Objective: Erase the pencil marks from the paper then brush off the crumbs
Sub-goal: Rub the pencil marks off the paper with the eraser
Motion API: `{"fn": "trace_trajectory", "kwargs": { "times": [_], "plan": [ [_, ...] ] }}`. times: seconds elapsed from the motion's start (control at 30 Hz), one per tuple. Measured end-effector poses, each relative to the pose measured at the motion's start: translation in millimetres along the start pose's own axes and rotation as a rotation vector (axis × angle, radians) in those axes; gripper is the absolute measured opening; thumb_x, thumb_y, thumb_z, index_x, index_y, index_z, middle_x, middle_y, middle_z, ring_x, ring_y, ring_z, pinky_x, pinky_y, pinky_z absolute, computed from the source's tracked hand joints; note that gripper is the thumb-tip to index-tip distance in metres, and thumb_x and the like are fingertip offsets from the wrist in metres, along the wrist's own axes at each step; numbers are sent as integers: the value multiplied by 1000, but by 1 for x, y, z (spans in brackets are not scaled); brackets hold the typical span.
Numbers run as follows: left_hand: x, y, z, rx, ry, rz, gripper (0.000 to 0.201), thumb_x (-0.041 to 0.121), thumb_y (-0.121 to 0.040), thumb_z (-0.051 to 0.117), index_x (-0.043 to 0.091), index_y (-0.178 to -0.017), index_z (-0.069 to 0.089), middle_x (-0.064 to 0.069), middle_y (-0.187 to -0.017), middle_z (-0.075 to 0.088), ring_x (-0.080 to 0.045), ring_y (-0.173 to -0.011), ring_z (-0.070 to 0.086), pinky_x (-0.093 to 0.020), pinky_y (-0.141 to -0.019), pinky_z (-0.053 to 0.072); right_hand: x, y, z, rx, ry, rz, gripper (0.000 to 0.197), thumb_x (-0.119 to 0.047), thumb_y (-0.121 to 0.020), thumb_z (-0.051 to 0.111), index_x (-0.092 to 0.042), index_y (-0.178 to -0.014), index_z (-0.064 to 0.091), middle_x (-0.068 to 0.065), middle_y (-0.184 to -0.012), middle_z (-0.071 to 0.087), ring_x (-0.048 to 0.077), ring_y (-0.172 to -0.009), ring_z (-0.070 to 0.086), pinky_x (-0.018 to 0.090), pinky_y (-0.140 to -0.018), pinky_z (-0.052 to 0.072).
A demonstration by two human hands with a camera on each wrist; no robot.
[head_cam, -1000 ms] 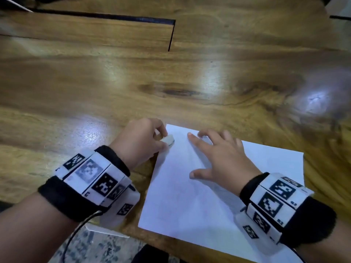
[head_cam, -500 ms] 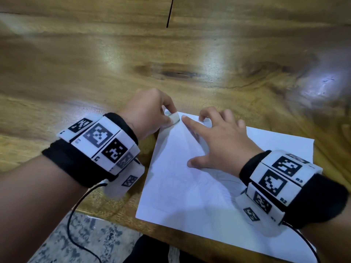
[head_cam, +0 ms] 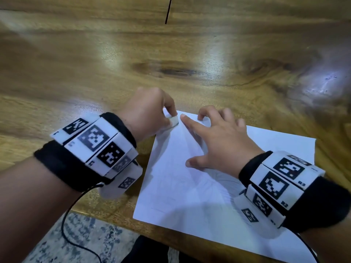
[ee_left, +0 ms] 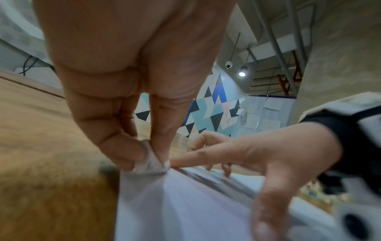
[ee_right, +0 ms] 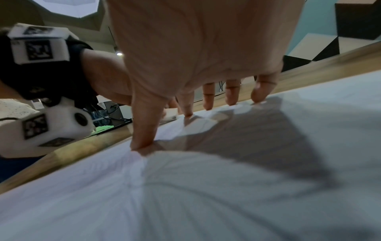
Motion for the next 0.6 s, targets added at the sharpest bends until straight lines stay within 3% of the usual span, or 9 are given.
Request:
{"fn": "trace_trajectory", "kwargs": {
  "times": [0.13, 0.33, 0.4, 0.5, 0.6],
  "plan": [
    [-6, 13, 3, -175, -1, -27, 14, 12, -69, 73, 21, -79, 72, 9, -58, 57, -7, -52, 54, -21, -52, 42, 1, -1, 1, 3, 6, 2, 96, -68, -63, 62, -49, -139, 6, -9, -129, 16, 20, -113, 19, 38, -90, 23],
    [-2, -13, -9, -69, 68, -28, 13, 4, -70, 70, 16, -76, 71, 3, -60, 61, -16, -56, 57, -29, -64, 51, 0, 0, 1, -1, 12, -3, 96, -69, -64, 61, -50, -140, 6, -8, -130, 17, 20, -114, 19, 37, -88, 22],
    [-6, -4, -4, -120, 36, -29, 10, 7, -70, 72, 16, -75, 71, 3, -60, 61, -15, -55, 58, -28, -63, 50, 0, 0, 1, -1, 6, -3, 96, -69, -63, 61, -50, -140, 6, -9, -130, 17, 19, -113, 19, 37, -88, 22],
    [-9, 12, 2, -227, 2, -3, 9, 15, -67, 76, 21, -72, 72, 5, -56, 63, -4, -44, 54, -22, -56, 46, 1, 0, 1, 5, 3, 1, 96, -69, -63, 61, -50, -139, 6, -9, -129, 16, 19, -111, 17, 37, -89, 22],
    [-5, 0, -5, -138, 48, -18, 8, 13, -68, 75, 16, -76, 73, 7, -53, 59, -3, -43, 52, -17, -50, 42, 1, 0, 2, 7, 4, -1, 96, -69, -63, 61, -50, -140, 6, -9, -130, 16, 18, -111, 17, 37, -91, 22]
  ]
}}
Point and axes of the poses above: each hand's wrist, its own y-axis away from the middle knuckle, its own z-axis out of the palm, x = y × z, the point moved 2 cm from there along -y, towards the middle knuckle
